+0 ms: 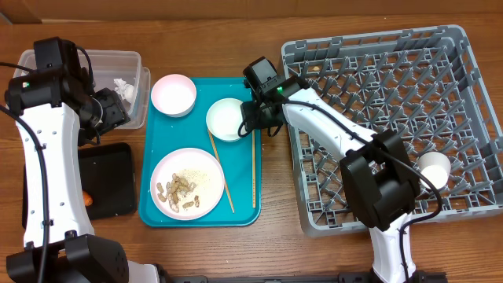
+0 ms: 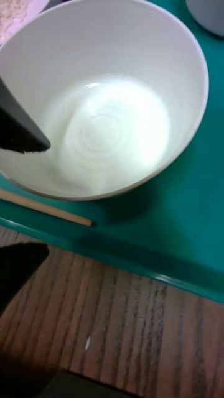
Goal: Sort waste into correct bins and load items into the dishwasher
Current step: 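Grasp the rim of the white bowl with the right gripper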
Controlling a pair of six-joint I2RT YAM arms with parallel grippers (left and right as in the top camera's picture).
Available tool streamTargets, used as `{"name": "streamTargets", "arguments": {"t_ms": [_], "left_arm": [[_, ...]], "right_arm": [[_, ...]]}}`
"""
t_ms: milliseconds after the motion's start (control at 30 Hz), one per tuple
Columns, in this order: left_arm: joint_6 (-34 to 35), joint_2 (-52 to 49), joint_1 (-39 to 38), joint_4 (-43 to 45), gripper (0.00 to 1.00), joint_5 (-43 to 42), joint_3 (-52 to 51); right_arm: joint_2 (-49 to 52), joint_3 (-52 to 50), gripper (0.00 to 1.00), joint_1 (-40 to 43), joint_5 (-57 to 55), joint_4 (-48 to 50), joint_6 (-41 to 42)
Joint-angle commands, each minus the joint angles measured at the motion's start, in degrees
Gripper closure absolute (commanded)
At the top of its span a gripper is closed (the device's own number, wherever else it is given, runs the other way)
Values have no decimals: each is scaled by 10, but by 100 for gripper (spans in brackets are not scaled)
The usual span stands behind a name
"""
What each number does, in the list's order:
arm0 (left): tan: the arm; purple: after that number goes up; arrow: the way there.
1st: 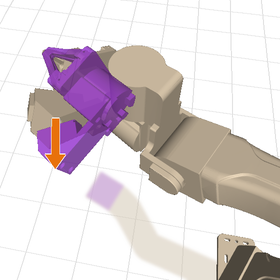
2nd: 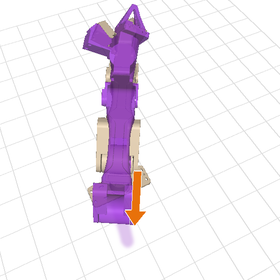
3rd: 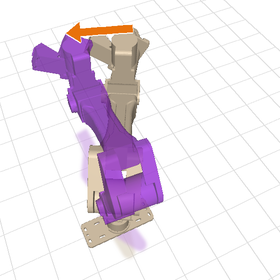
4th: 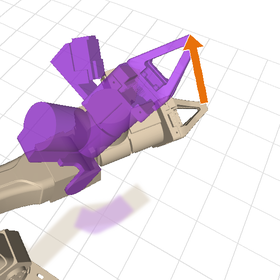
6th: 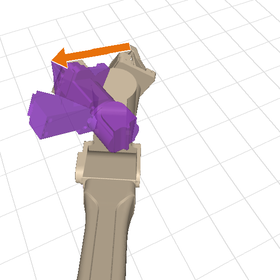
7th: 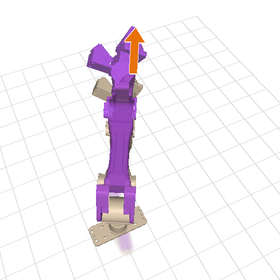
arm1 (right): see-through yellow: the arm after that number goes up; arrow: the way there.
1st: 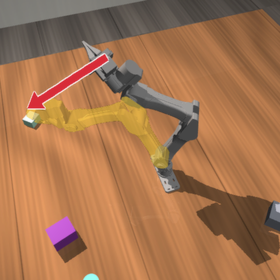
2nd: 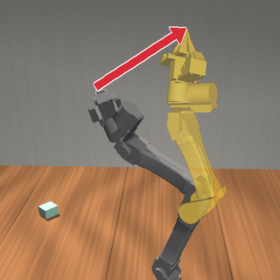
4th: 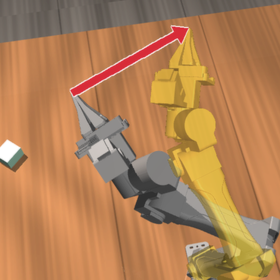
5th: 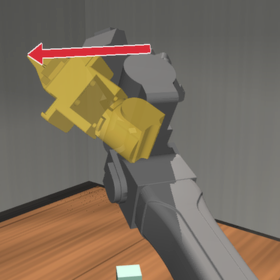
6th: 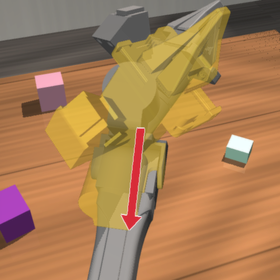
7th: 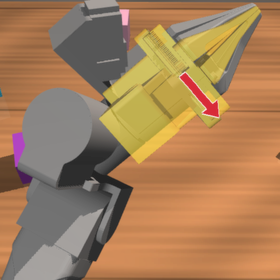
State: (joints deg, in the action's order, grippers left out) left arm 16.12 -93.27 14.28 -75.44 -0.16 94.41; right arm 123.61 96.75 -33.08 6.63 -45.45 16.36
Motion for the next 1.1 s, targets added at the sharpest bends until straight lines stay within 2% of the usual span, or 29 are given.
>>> {"name": "streamTargets", "arguments": {"t_ms": [0,33,233,400,600,733,1067], "left_arm": [[2,3,0,0,34,3,6],[2,3,-1,0,34,3,6],[2,3,-1,-3,34,3,6],[2,3,-1,-4,34,4,6],[2,3,0,-4,34,4,6],[2,3,-1,-3,34,4,6],[2,3,0,-5,34,4,6]], "right_arm": [[3,15,68,-3,-4,4,15],[3,15,72,-3,-4,3,17],[8,7,73,-7,-3,-7,22],[8,7,87,-10,-3,-3,22],[8,7,88,-10,11,-9,22],[8,7,95,-10,9,-12,32],[-6,30,96,-5,4,-40,30]]}}
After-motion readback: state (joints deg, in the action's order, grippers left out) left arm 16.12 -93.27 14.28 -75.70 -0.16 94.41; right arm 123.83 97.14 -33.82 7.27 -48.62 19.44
